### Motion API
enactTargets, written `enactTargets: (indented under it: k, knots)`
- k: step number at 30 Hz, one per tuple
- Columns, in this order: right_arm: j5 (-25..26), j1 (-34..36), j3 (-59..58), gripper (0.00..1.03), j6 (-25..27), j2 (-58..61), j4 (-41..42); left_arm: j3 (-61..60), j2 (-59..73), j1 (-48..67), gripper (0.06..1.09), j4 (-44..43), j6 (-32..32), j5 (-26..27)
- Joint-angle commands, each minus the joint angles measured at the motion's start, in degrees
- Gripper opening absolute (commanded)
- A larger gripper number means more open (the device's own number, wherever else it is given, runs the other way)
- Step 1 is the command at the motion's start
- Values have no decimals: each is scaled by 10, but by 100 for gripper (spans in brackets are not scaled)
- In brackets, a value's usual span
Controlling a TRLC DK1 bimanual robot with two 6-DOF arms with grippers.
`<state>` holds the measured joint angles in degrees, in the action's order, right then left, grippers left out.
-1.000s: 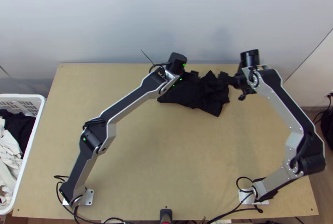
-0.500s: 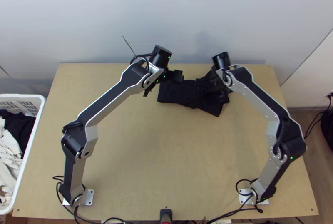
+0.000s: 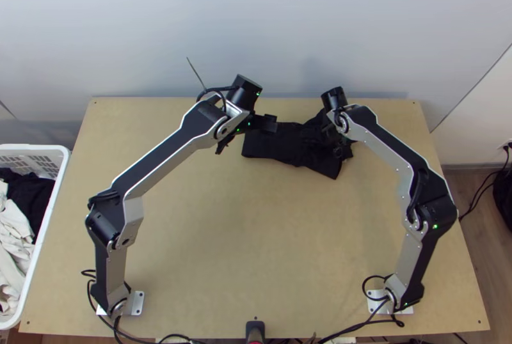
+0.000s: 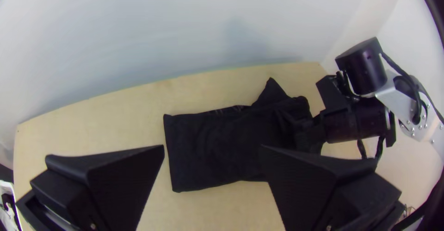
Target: Fold the t-shirt
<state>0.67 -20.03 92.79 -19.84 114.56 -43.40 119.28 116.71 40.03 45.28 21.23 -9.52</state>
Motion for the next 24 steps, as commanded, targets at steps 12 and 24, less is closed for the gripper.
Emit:
enactTargets:
  k: [12,24]
  knots:
    - [36,33,74,13,6,2,20,-52,-15,-8,105,-20,-4,-6]
    - [35,80,254,9,30,124,-61,-52,-12,-15,105,-28,-8,-6]
